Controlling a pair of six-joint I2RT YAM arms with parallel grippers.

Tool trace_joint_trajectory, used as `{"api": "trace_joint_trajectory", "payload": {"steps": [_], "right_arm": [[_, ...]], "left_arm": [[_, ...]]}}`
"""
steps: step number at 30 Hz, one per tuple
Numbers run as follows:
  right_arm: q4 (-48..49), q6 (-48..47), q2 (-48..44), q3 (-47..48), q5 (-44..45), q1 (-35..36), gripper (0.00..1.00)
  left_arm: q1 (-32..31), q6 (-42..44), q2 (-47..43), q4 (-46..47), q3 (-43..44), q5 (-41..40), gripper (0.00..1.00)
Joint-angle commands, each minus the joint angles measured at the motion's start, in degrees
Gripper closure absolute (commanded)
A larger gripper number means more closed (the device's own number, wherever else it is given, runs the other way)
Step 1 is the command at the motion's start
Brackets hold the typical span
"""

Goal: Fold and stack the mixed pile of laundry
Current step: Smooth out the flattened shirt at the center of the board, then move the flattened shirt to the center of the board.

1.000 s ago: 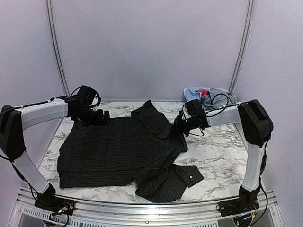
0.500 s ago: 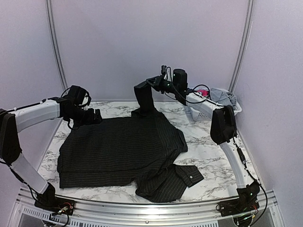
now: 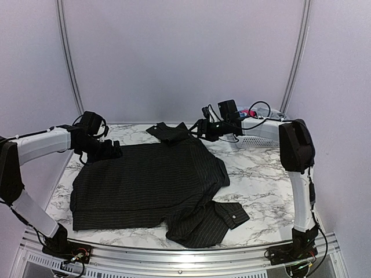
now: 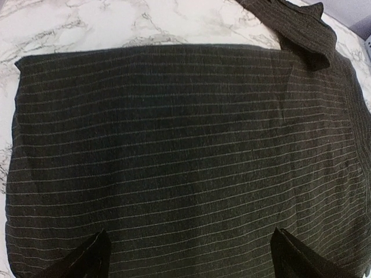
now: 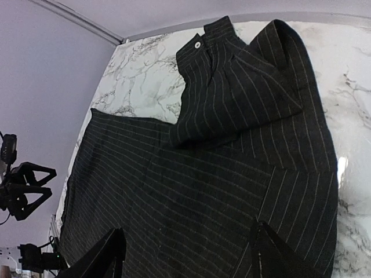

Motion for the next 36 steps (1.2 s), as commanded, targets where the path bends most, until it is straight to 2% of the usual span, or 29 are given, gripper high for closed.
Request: {"api": "trace_joint_trajectory", "payload": {"steps": [1,4,8,13,19,23,26,29,31,36], "right_arm": [[-6.5,-7.2,-6.1,-8.6,2.0,3.4,0.33],[-5.8,-5.3,-7.3,-15.5,3.5,3.2,0.36],[-8.3,-6.1,-7.7,-19.4,6.2,1.4,0.36],[-10.4,-8.2,-5.8,-20.9,9.1,-3.0,0.36],[-12.4,-11.6,0.8,-12.2,12.3,-8.0,0.36],[-14.5,-13.4,4.5,-1.2,9.0,-8.6,0.35],[-14.5,-14.0,0.9,2.5,4.3,-8.1,0.33],[-15.9,-14.9,-7.0,0.6,2.1,-7.0,0.31],[-16.9,-14.9,-14.0,-3.9,1.0,-6.4,0.30],[-15.5,-12.4,-29.8,-21.0,-0.6,-7.6,0.28]], "left_arm": [[0.0,-1.6,-1.2,-0.1,-3.4,2.2,0.01],[0.0,-2.9,0.3,-0.2,-5.2,2.4,0.01],[-0.1,-4.8,5.4,-0.2,-5.1,3.9,0.02],[-0.9,-4.8,15.2,-0.3,0.0,4.8,0.13],[-0.9,-4.8,28.3,-0.5,11.9,4.9,0.28],[-0.4,-4.3,35.0,-2.0,21.0,3.8,0.30],[-0.4,-3.0,33.8,-2.0,25.2,4.4,0.20],[-1.8,1.2,27.4,-1.5,26.8,4.6,0.09],[-4.4,5.8,21.2,-1.2,26.5,5.2,0.02],[-16.5,14.6,13.6,-0.7,23.4,9.6,0.01]]}}
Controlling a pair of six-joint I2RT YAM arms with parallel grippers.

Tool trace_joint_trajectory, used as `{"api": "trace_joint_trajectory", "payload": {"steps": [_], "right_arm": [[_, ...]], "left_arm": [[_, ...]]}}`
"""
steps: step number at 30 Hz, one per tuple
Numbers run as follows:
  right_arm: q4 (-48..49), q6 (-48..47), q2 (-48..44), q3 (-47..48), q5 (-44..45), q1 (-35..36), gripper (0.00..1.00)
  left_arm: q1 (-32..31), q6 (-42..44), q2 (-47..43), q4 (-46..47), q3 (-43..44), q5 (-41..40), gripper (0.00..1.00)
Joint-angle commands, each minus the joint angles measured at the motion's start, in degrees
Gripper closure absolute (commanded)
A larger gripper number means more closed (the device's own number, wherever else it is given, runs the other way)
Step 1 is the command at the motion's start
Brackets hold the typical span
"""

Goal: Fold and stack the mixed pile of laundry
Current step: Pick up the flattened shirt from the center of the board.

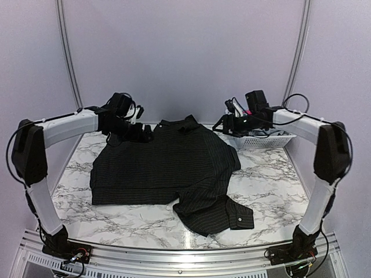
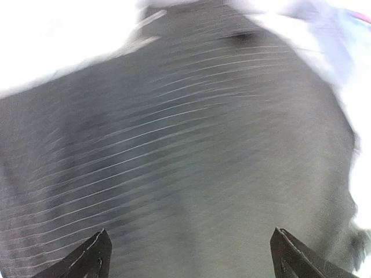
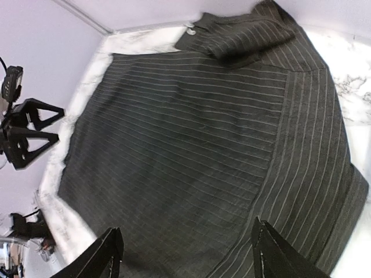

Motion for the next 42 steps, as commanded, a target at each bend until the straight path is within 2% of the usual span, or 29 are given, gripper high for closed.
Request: {"api": "trace_joint_trajectory", "payload": {"steps": [1,5,9,14,17,23,31,35,36,38,42], "right_arm": [[0.2,1.9,-14.4,-11.2,-2.8,-1.7,0.28],[-1.4,2.1,-22.9,-19.3,-4.1,-3.3,0.28],[-4.3,2.0,-29.6,-22.5,-5.2,-6.4,0.27],[-7.0,1.3,-35.8,-26.8,-7.3,-14.7,0.27],[-8.0,1.2,-37.3,-28.6,-6.4,-15.9,0.26],[-4.5,4.3,-40.0,-31.4,-8.5,-19.3,0.26],[-4.3,4.4,-41.2,-32.3,-8.7,-20.3,0.26],[-4.7,4.1,-41.8,-33.3,-8.8,-20.3,0.26],[-4.9,3.9,-41.9,-33.4,-8.5,-20.3,0.26],[-4.9,3.7,-42.1,-33.9,-8.4,-20.3,0.26],[-4.9,3.2,-42.6,-34.4,-8.0,-20.3,0.26]], "left_arm": [[-13.3,9.8,-7.7,0.0,-1.4,5.2,0.01],[-24.2,13.0,-5.0,2.0,1.2,5.1,0.02],[-33.2,16.5,4.5,2.3,9.4,5.9,0.07],[-40.4,15.8,16.6,0.2,23.6,8.7,0.13],[-44.9,18.5,20.4,-0.8,27.3,6.6,0.13],[-49.9,20.3,26.8,-2.1,31.9,5.6,0.11],[-52.2,18.2,37.0,-2.4,39.5,-4.8,0.01],[-52.9,18.0,41.3,-2.9,42.8,-10.0,0.01],[-53.1,18.3,41.9,-2.9,42.9,-11.5,0.03],[-53.5,18.8,42.6,-3.2,42.8,-13.9,0.12],[-53.6,19.7,40.0,-3.5,41.5,-13.1,0.49]]}}
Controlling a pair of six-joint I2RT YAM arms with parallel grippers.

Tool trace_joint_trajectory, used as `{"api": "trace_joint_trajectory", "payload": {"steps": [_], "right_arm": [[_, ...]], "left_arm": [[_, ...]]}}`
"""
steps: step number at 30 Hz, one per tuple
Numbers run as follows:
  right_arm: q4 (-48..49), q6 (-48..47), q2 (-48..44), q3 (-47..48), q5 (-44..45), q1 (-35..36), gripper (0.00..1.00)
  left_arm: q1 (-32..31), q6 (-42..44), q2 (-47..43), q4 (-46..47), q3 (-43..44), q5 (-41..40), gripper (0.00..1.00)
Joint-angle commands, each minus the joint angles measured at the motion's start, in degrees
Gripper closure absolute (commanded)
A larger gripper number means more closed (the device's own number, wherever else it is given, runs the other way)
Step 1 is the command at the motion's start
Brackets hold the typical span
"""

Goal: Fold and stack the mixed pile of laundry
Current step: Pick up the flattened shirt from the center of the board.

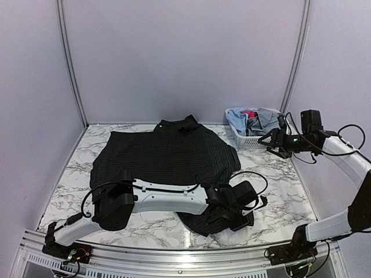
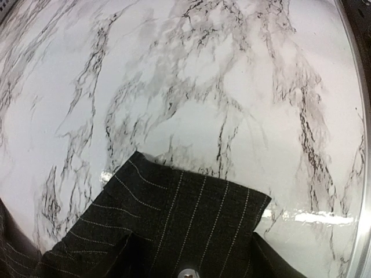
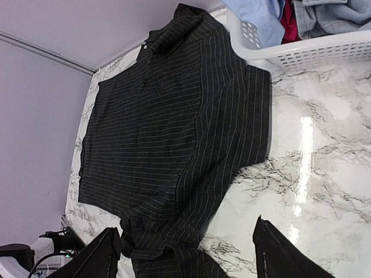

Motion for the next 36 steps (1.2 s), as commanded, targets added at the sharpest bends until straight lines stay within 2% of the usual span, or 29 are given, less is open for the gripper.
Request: {"api": "trace_joint_trajectory", "payload": {"steps": [1,6,13,18,20,29,31,36], "right_arm": [[0.6,-0.9,-1.9,-0.4,0.0,-0.3,0.26],[0.6,-3.3,-3.9,-1.1,-1.0,-0.2,0.26],[0.4,-9.5,-8.9,-2.0,-0.9,1.3,0.26],[2.1,-12.8,-12.6,-2.7,-5.6,6.7,0.25],[4.2,-13.2,-13.9,-2.8,-8.9,8.1,0.24],[18.5,-11.2,-23.8,-9.0,-10.1,14.0,0.11],[17.8,-12.3,-22.9,-9.7,-9.5,15.4,0.11],[15.8,-16.8,-19.0,-10.4,-3.7,24.2,0.13]], "left_arm": [[-0.6,0.8,-1.6,-2.4,-0.6,-2.6,0.56],[0.4,-0.2,-11.0,-0.3,-2.6,-0.8,1.00],[3.1,-1.4,-28.8,-0.3,-8.8,2.5,1.00],[7.2,-3.1,-41.8,-1.9,-16.5,5.8,1.00],[8.4,-2.6,-45.5,-3.1,-18.4,4.2,1.00],[12.8,0.1,-51.4,-7.6,-17.9,-1.8,1.00],[13.3,0.5,-51.2,-7.9,-17.0,-1.8,1.00],[14.6,0.6,-51.2,-8.1,-15.2,-2.0,1.00]]}}
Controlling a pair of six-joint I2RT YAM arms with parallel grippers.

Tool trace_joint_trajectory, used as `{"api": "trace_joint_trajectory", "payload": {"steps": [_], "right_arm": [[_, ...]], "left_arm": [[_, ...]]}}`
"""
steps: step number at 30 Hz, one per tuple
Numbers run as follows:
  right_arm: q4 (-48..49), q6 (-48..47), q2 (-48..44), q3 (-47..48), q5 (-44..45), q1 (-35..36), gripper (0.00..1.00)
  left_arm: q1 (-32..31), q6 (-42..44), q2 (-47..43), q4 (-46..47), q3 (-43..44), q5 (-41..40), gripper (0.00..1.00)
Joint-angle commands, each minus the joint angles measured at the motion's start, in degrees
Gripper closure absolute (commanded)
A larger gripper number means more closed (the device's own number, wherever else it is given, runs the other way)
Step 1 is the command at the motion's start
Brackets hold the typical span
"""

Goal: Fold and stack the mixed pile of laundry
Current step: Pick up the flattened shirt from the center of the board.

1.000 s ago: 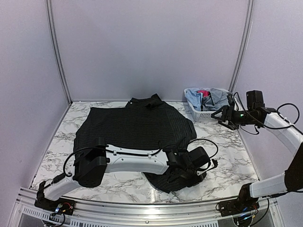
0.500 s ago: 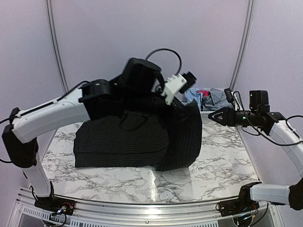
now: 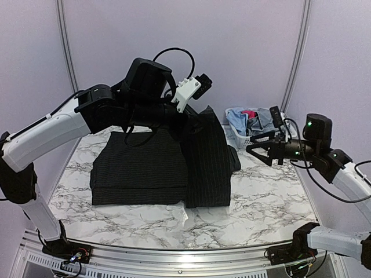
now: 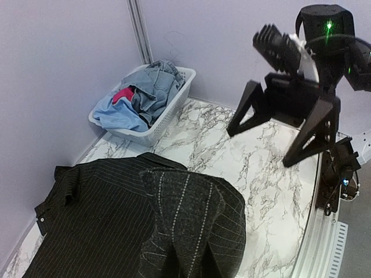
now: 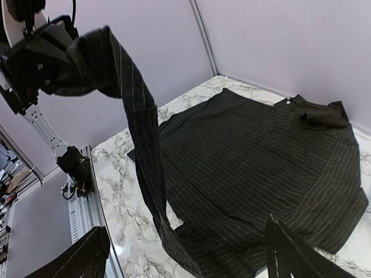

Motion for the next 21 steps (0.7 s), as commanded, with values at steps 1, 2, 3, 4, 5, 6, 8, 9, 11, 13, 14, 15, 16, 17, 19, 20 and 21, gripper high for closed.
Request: {"api": "trace_joint_trajectory", "payload": {"steps": [1,2,3,4,5,6,8,9,11,13,14,15,16,17,19,20,21], "right_arm": [[0.8,-3.8,3.5,-1.0,5.3,7.8,0.13],[1.7,-3.7,4.3,-1.5,6.4,9.6,0.13],[2.7,-3.6,4.9,-2.1,7.5,11.4,0.13],[3.6,-3.5,5.6,-2.5,8.5,12.9,0.13],[4.5,-3.6,6.4,-2.9,9.2,14.1,0.14],[5.3,-3.7,7.6,-3.2,10.0,15.0,0.14],[7.1,-3.9,9.6,-3.4,11.4,15.9,0.16],[8.0,-3.8,10.6,-3.1,11.6,16.0,0.17],[10.0,-3.5,13.0,-1.9,11.7,16.2,0.20],[11.7,-3.2,15.5,0.0,12.1,16.7,0.23],[12.2,-3.4,16.8,1.1,12.5,16.9,0.24],[12.6,-3.6,18.1,2.1,12.4,17.0,0.27],[12.6,-3.8,19.2,3.0,12.0,17.2,0.33],[12.2,-4.2,20.3,4.0,11.7,17.2,0.42],[10.6,-5.4,21.7,5.4,11.7,17.2,0.66],[9.9,-5.7,22.0,5.9,11.8,17.2,0.86],[9.2,-5.8,21.9,6.2,12.1,17.2,1.00]], "left_arm": [[1.3,0.9,-0.7,-1.0,2.7,-0.8,1.00],[1.6,0.8,-1.0,-1.0,3.0,-0.7,1.00],[1.8,0.8,-1.2,-0.9,3.2,-0.4,1.00],[1.9,1.0,-1.3,-1.0,3.5,-0.2,1.00],[2.0,1.1,-1.6,-1.0,3.7,-0.2,1.00],[2.0,1.3,-2.0,-1.0,3.9,0.0,1.00],[2.0,1.8,-2.8,-1.0,3.9,1.4,1.00],[2.0,2.0,-3.1,-1.0,3.8,2.1,1.00],[1.9,2.2,-3.9,-1.0,3.0,3.3,1.00],[1.9,2.4,-4.8,-1.0,1.8,5.3,1.00],[1.9,2.5,-5.2,-0.9,1.1,6.6,1.00],[1.8,2.5,-5.5,-0.9,0.6,7.4,1.00],[1.8,2.5,-5.8,-0.9,0.2,7.7,1.00],[1.6,2.5,-6.2,-0.9,-0.3,7.9,1.00],[1.1,3.0,-7.1,-0.9,-1.2,8.5,1.00],[0.5,3.4,-7.9,-1.0,-1.9,8.5,1.00],[-0.4,4.1,-8.7,-1.0,-2.8,8.3,1.00]]}}
